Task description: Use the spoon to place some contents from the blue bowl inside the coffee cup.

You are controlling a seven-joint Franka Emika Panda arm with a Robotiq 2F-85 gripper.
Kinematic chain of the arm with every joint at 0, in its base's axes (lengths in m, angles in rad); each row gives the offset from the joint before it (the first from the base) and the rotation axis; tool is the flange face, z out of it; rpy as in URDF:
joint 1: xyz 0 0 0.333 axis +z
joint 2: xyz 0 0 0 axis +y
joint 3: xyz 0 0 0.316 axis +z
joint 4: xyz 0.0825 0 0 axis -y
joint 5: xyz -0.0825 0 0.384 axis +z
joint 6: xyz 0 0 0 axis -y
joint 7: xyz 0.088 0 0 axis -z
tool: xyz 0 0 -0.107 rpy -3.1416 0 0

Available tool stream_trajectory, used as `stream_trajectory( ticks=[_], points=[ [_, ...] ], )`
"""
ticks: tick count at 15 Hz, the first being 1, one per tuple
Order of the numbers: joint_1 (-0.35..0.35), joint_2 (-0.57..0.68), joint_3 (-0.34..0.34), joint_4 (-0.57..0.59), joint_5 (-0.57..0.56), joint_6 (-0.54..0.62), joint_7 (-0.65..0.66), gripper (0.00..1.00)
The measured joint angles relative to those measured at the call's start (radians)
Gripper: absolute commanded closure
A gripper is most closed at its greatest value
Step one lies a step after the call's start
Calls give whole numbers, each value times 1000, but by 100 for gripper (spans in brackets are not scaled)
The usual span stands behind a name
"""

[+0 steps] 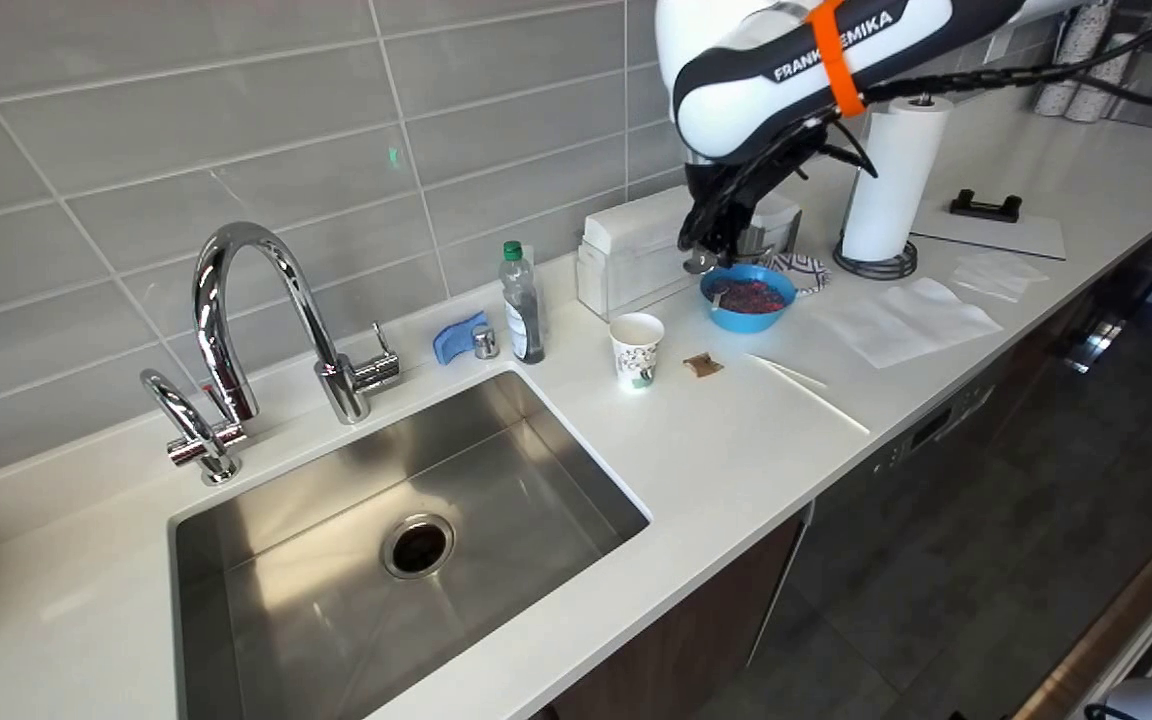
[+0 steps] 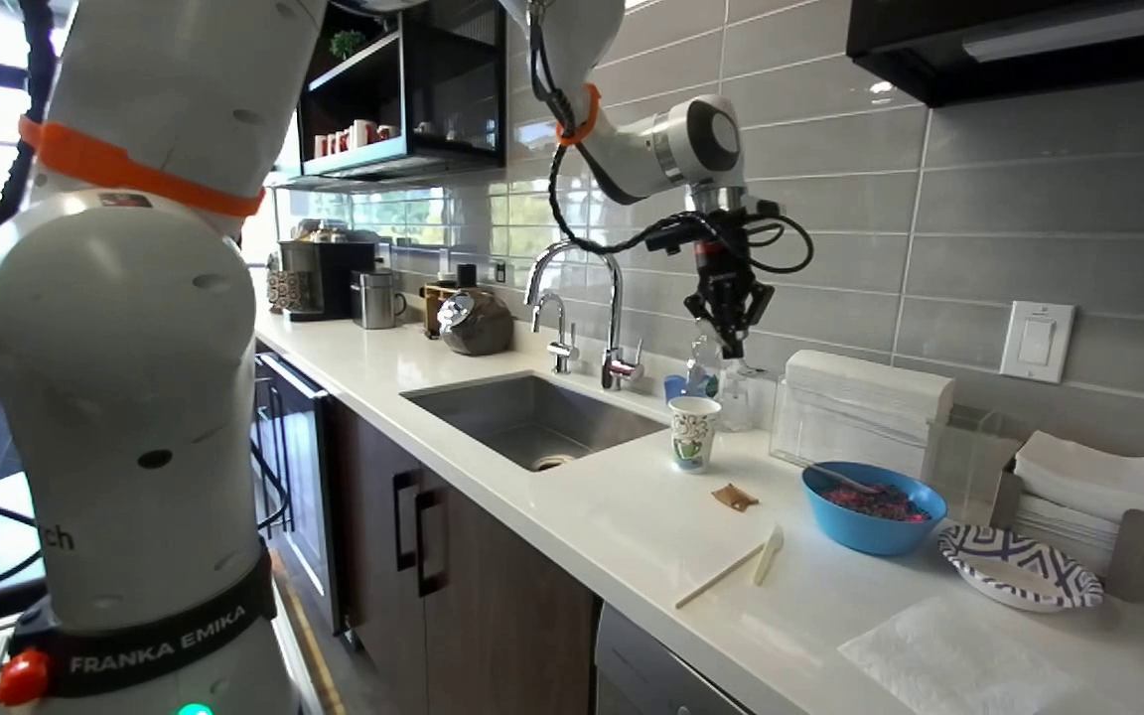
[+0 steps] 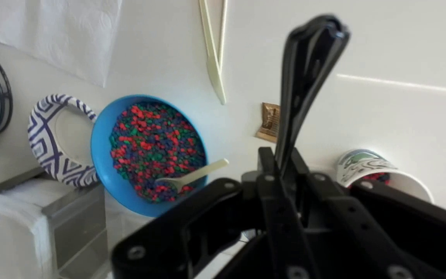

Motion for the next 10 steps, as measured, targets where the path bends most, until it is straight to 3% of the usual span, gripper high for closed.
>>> stream_trajectory(
  ticks=[5, 10],
  points=[
    [-108, 5, -53, -3, 164, 22, -32, 97],
    [-153, 42, -76, -4, 218, 57, -62, 97]
  ],
)
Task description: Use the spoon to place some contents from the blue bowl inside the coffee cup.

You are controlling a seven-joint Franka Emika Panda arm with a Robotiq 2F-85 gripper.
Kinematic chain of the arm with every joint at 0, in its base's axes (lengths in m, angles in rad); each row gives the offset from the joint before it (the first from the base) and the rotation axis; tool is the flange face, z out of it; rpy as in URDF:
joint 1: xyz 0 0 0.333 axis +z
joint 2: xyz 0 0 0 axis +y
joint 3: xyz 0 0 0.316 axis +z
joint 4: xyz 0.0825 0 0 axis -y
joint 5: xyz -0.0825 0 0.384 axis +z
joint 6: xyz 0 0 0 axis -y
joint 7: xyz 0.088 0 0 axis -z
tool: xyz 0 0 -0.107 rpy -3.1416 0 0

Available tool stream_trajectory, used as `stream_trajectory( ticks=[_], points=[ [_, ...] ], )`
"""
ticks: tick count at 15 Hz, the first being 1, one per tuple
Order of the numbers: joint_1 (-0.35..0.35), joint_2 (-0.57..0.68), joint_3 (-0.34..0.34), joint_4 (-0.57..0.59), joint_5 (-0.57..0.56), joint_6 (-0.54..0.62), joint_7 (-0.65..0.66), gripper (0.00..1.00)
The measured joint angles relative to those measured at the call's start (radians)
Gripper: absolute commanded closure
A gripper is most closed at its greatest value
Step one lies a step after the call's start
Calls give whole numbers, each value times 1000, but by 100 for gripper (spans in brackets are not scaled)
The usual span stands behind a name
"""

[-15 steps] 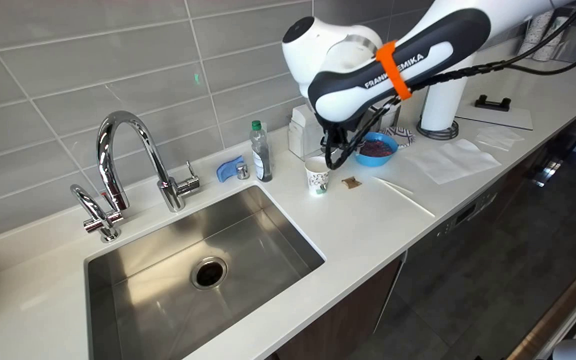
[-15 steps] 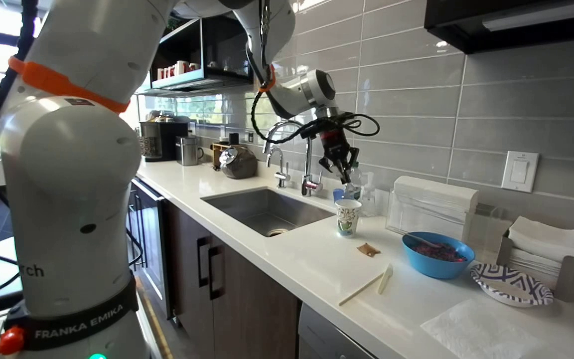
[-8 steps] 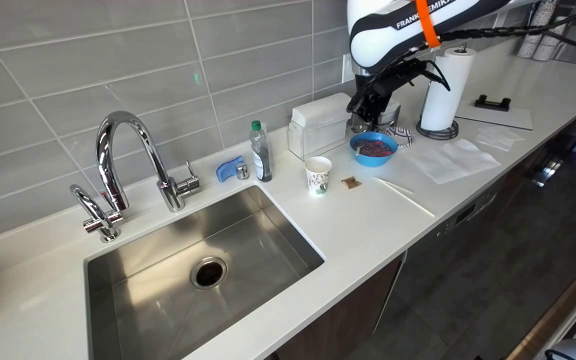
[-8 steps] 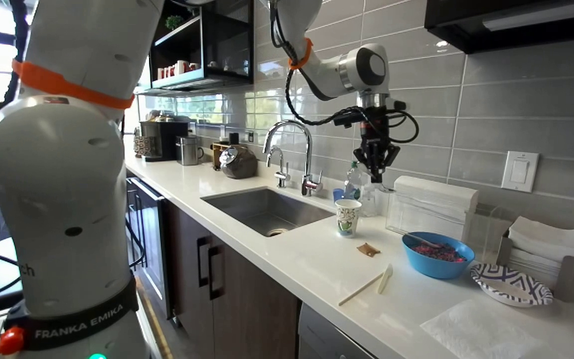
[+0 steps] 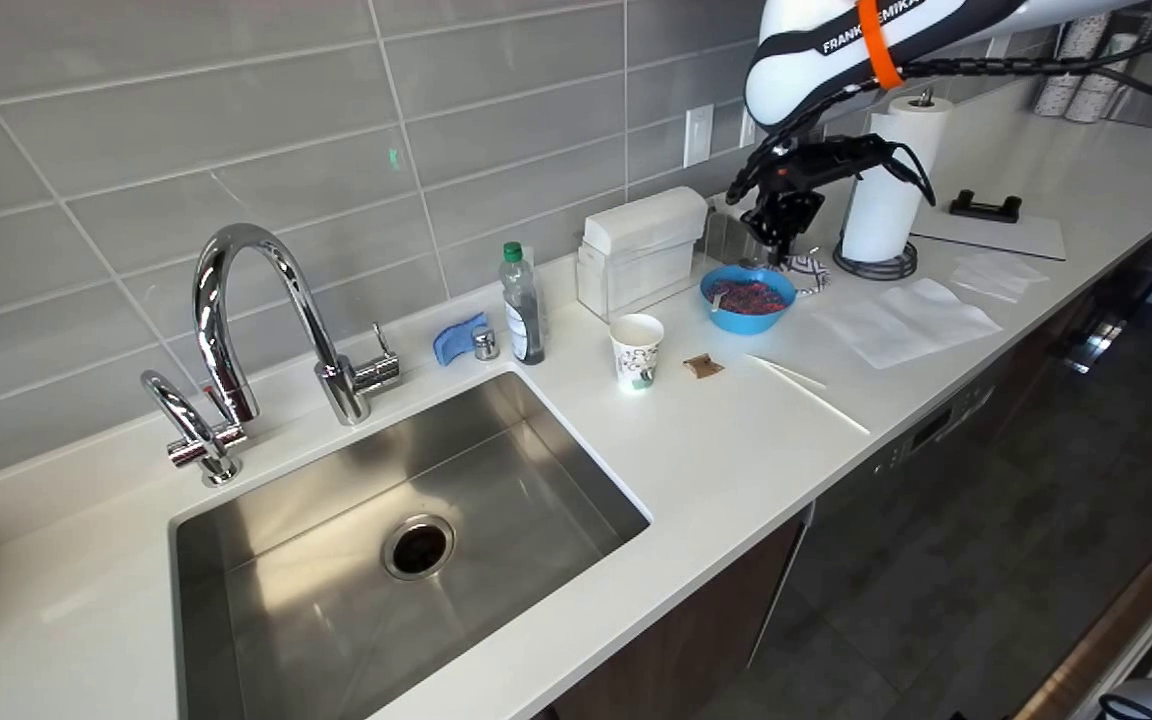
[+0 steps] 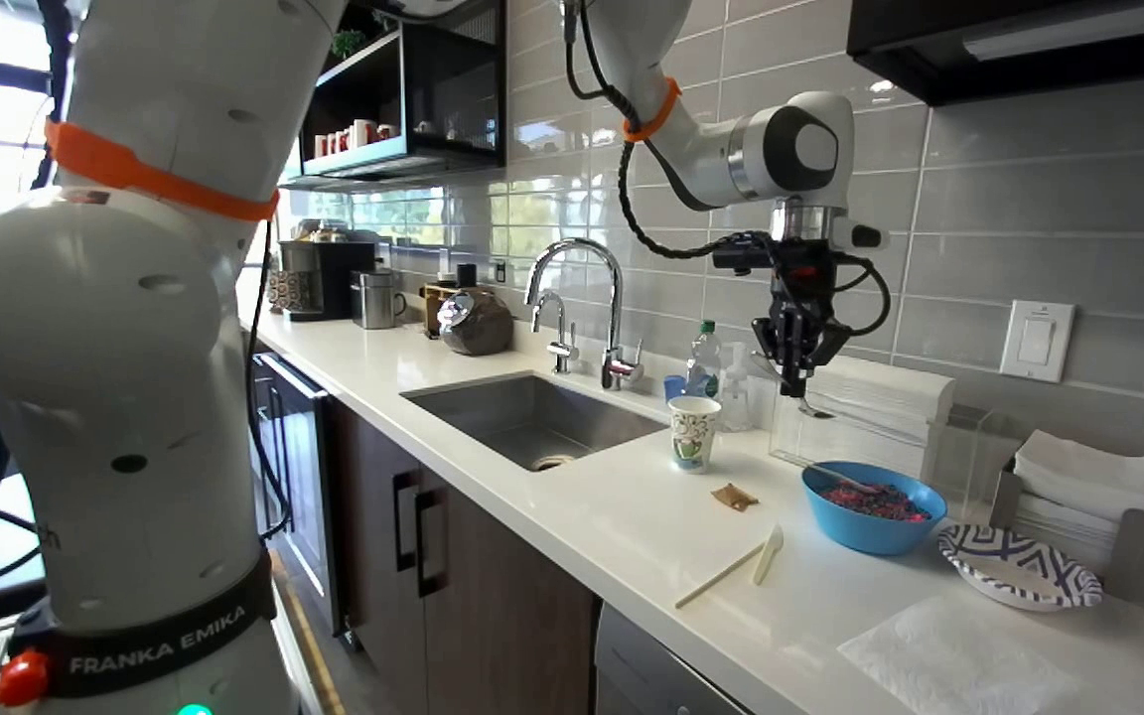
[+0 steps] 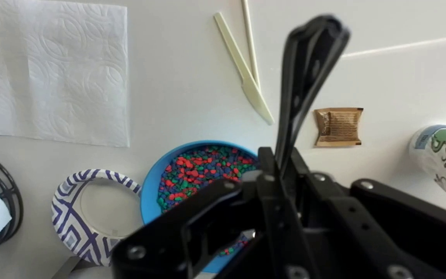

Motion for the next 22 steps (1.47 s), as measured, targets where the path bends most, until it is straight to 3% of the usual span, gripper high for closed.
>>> stream_trajectory(
  ticks=[10, 22],
  points=[
    [-67, 82, -23, 43, 31, 73, -84, 97],
    [-175, 177, -35, 75, 211, 322, -84, 97]
  ],
)
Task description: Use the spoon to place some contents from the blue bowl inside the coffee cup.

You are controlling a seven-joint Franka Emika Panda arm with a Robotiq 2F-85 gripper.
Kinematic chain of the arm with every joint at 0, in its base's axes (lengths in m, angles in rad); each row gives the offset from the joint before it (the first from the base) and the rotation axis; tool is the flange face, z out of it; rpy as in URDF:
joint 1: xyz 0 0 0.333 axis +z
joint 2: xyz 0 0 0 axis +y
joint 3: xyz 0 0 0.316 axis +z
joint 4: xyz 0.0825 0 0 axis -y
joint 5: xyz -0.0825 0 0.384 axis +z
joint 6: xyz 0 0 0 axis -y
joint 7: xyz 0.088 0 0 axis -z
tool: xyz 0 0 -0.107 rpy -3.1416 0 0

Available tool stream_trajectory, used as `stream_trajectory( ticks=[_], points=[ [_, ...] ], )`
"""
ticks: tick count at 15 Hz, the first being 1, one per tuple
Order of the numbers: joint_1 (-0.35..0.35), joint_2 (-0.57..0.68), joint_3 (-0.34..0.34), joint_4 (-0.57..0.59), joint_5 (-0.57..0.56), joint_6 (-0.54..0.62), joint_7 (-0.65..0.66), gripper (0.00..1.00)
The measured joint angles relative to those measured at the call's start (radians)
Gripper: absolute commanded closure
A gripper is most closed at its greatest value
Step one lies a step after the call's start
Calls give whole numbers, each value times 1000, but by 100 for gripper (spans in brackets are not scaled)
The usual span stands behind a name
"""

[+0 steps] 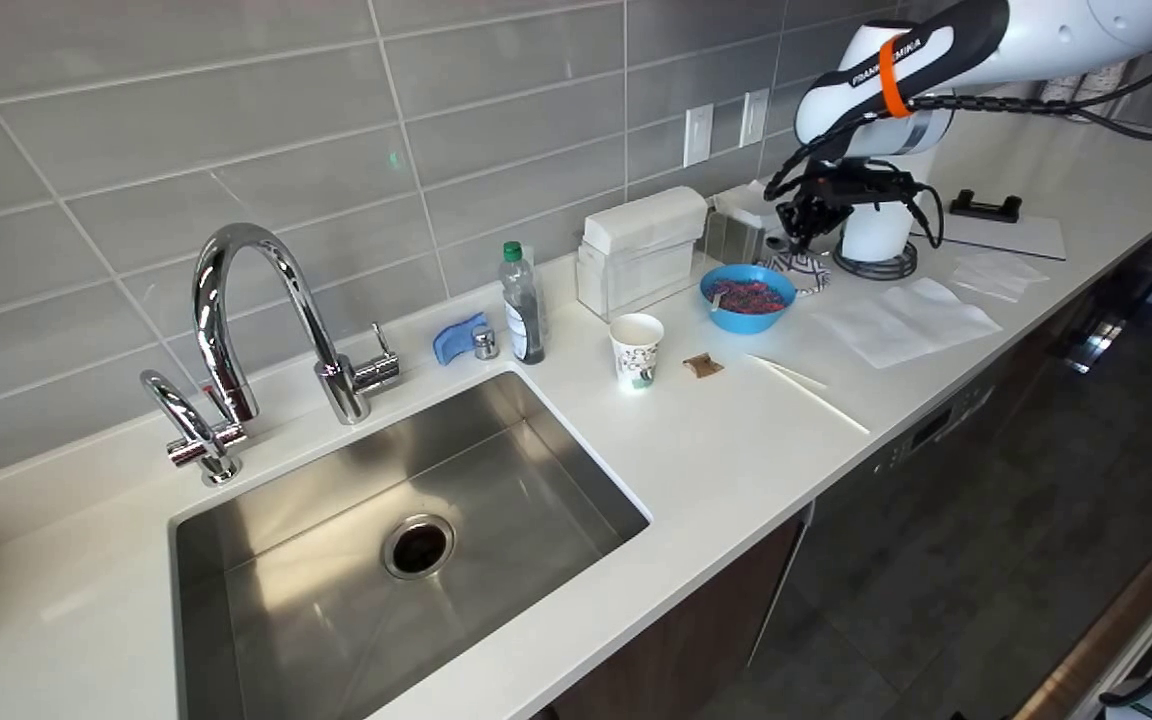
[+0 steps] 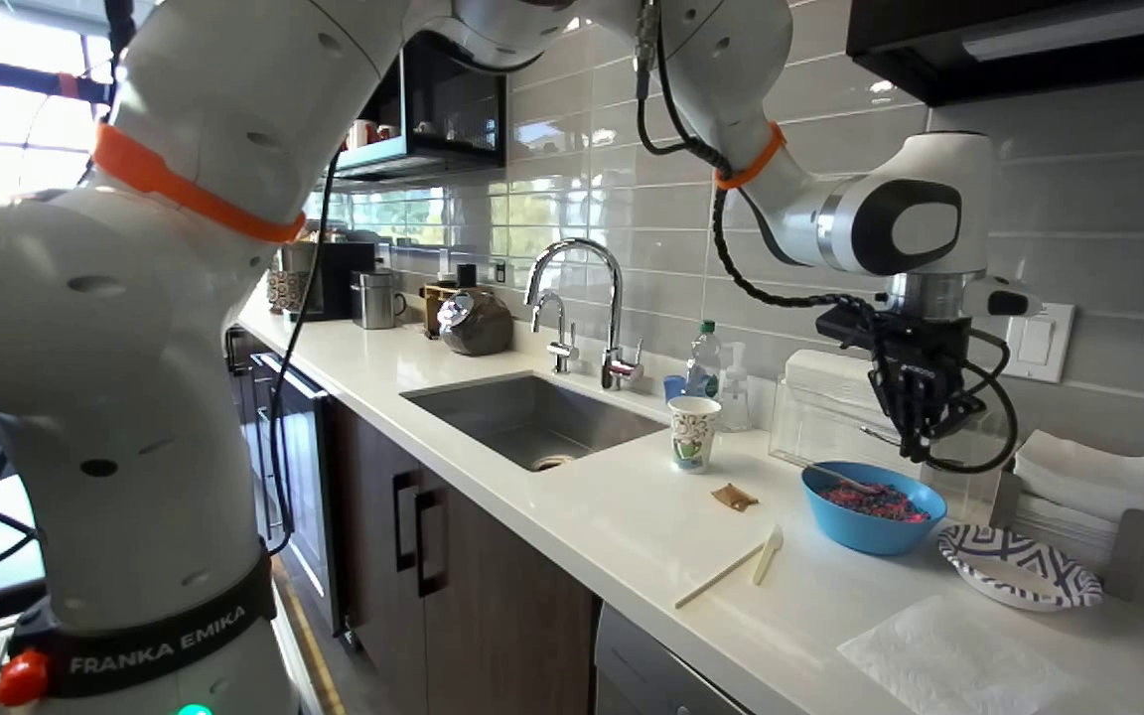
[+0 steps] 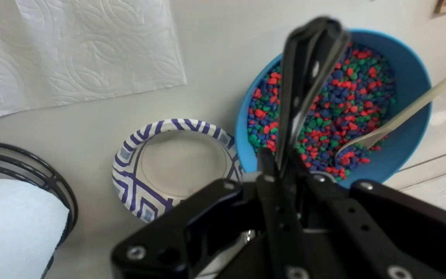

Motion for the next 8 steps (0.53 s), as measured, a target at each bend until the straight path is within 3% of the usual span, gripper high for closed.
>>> stream_trajectory(
  ticks=[8],
  points=[
    [54, 2, -119, -52, 8, 70, 362, 97]
  ],
)
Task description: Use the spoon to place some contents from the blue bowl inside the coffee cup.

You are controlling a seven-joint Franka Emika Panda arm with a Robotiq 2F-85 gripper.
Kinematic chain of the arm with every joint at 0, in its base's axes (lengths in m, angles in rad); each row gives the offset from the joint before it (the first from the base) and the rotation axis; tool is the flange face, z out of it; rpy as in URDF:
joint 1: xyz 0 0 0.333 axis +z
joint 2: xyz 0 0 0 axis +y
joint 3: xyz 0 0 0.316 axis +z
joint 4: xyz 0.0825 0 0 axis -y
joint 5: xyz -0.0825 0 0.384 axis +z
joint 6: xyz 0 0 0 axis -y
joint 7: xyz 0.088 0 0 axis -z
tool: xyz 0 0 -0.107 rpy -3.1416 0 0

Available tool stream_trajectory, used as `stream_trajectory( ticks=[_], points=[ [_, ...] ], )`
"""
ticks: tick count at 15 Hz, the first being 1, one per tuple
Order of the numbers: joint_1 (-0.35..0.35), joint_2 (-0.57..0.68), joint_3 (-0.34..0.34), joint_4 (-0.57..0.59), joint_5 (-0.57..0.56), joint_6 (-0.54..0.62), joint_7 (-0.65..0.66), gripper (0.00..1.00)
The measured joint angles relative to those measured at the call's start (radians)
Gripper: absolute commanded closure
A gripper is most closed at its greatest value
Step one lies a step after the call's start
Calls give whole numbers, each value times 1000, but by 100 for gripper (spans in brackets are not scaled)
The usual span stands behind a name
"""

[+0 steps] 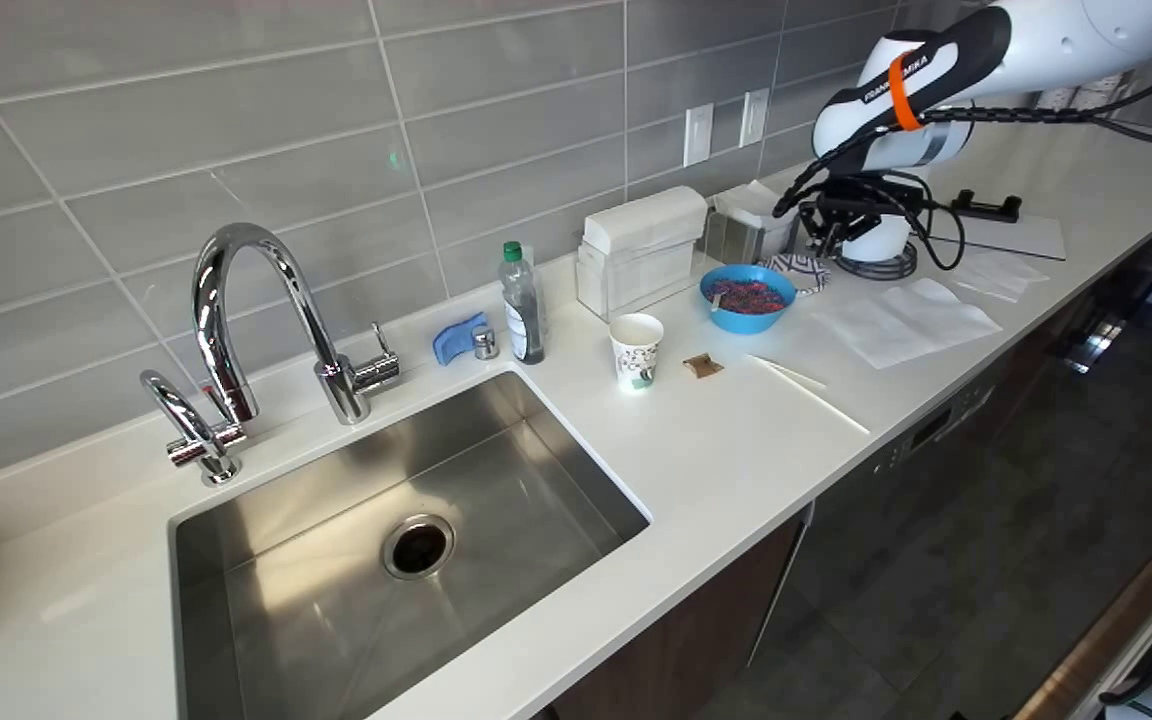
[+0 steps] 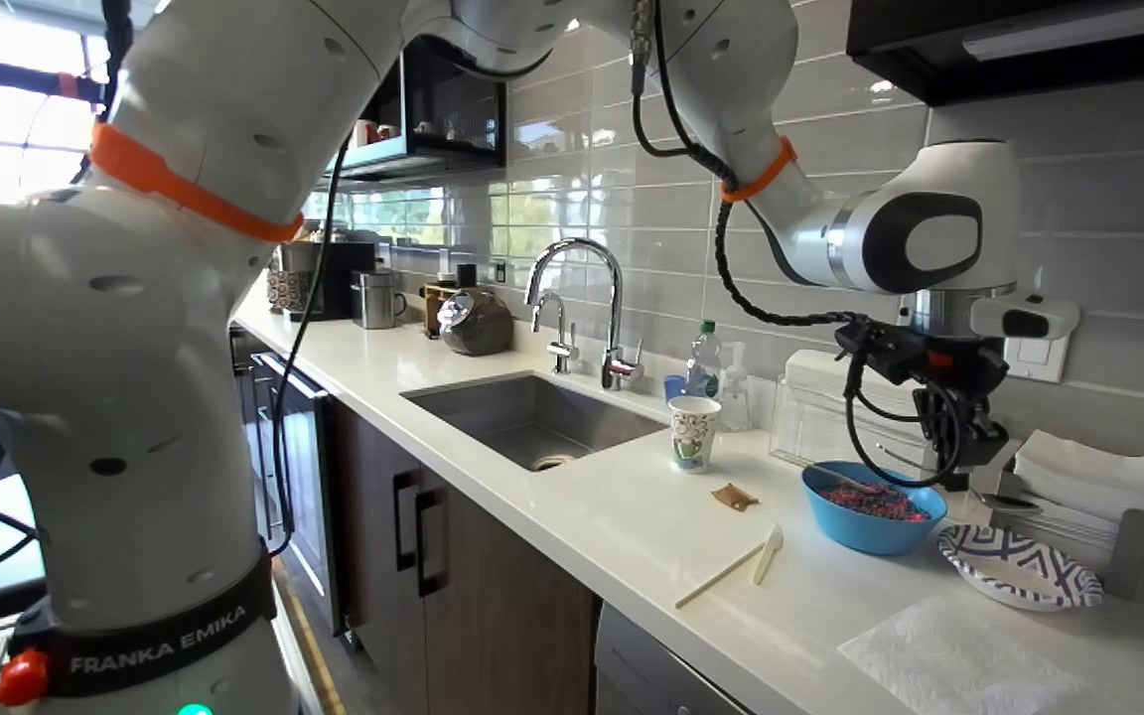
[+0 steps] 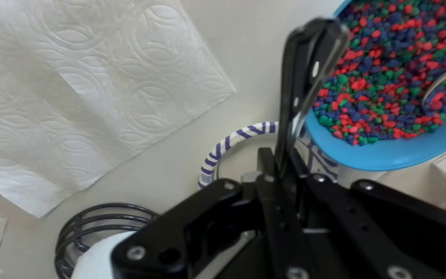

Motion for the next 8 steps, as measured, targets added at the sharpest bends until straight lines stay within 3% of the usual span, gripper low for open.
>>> stream_trajectory(
  ticks=[8],
  points=[
    [94, 1, -184, -104, -77, 56, 406, 97]
  ],
)
